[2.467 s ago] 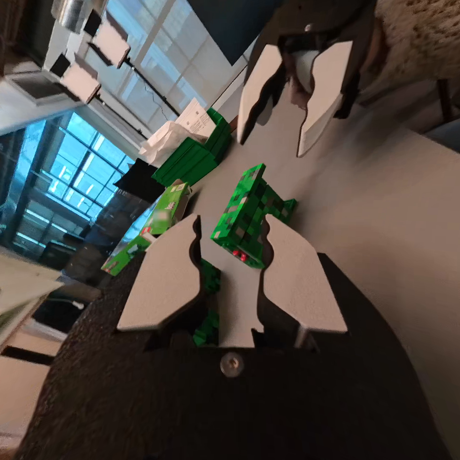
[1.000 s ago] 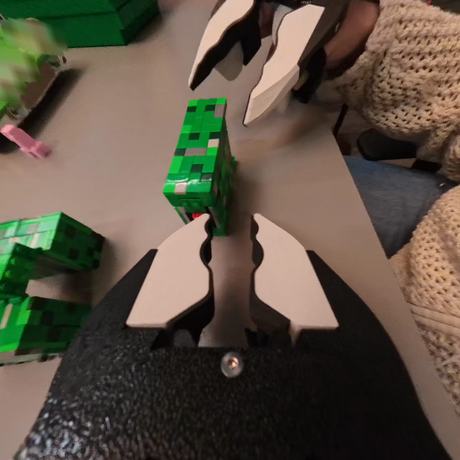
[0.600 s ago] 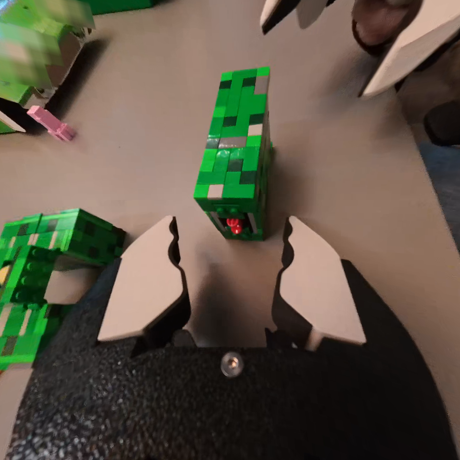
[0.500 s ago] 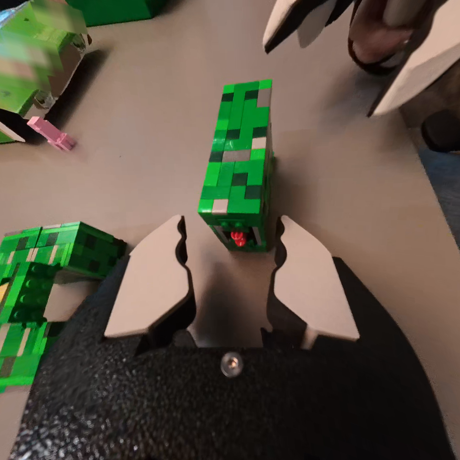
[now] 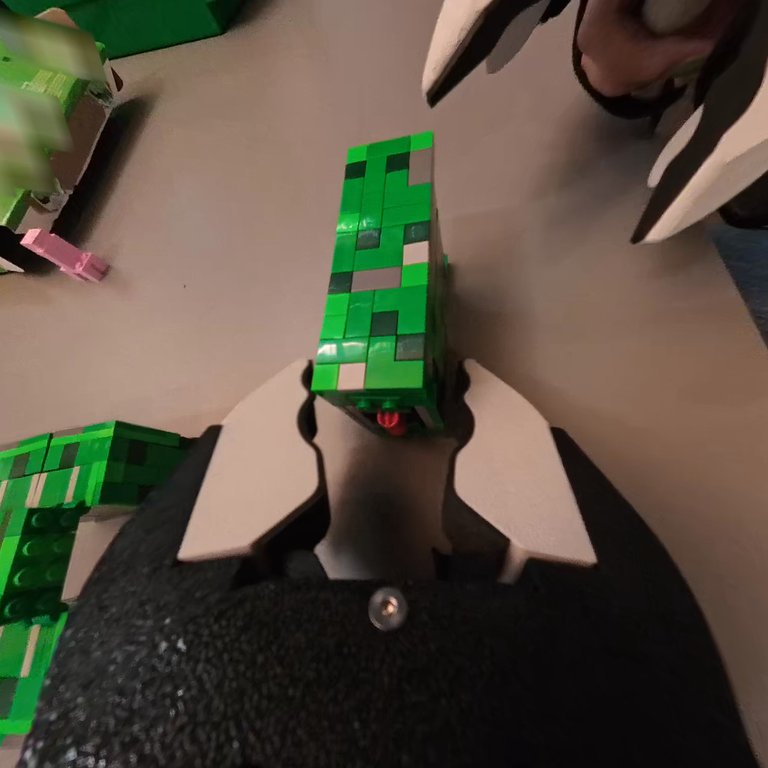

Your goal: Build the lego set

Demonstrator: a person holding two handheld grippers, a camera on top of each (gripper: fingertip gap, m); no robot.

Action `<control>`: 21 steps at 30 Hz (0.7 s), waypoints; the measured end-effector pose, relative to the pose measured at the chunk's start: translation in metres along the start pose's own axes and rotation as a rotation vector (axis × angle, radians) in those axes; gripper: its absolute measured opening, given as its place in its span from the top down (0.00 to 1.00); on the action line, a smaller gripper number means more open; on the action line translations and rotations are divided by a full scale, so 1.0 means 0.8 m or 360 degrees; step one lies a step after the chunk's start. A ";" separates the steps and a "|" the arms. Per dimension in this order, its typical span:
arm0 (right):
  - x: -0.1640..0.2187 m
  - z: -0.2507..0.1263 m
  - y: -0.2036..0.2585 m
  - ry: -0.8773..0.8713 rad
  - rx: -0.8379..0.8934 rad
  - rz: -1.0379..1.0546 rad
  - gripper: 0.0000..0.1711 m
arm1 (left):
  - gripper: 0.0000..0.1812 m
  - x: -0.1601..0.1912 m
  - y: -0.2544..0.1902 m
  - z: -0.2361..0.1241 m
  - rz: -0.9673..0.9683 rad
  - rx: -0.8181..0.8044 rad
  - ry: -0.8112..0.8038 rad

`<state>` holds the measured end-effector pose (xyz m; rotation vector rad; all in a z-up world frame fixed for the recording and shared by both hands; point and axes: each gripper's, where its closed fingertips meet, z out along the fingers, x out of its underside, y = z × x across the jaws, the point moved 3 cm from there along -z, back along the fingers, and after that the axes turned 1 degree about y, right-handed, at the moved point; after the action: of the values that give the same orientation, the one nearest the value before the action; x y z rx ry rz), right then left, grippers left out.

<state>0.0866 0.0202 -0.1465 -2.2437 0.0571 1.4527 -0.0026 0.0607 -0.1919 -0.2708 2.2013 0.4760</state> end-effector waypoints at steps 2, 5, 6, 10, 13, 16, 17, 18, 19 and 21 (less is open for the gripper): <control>0.002 0.002 0.002 0.0019 0.0005 -0.0019 0.57 | 0.57 0.001 0.001 0.002 0.0000 0.0006 0.0018; 0.002 0.003 0.004 0.0016 -0.0005 -0.0020 0.58 | 0.57 -0.009 0.007 0.001 -0.0049 0.0004 -0.0078; 0.001 0.004 0.004 0.0010 -0.0008 -0.0017 0.58 | 0.58 -0.012 0.008 0.001 -0.0082 0.0017 -0.0103; 0.000 0.005 0.003 -0.0003 -0.0021 -0.0007 0.58 | 0.61 -0.011 0.011 0.006 -0.0133 0.0054 -0.0068; -0.002 0.005 0.001 -0.0015 -0.0008 -0.0006 0.58 | 0.71 -0.011 0.008 0.007 -0.0085 0.0048 -0.0056; -0.001 0.006 -0.003 -0.0009 0.0033 -0.0017 0.58 | 0.73 -0.010 0.007 0.008 -0.0057 0.0028 -0.0046; -0.001 0.007 -0.005 -0.0005 0.0056 -0.0033 0.57 | 0.73 -0.010 0.007 0.008 -0.0060 0.0031 -0.0045; 0.000 0.008 -0.007 0.0002 0.0092 -0.0060 0.56 | 0.73 -0.010 0.007 0.008 -0.0063 0.0035 -0.0043; 0.000 0.009 -0.010 0.0009 0.0150 -0.0109 0.55 | 0.74 -0.010 0.006 0.007 -0.0065 0.0041 -0.0042; 0.002 0.013 -0.010 0.0053 0.0232 -0.0269 0.54 | 0.76 -0.010 0.007 0.007 -0.0068 0.0033 -0.0045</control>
<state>0.0804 0.0323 -0.1482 -2.1010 -0.0159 1.2804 0.0043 0.0681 -0.1874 -0.2975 2.1677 0.4311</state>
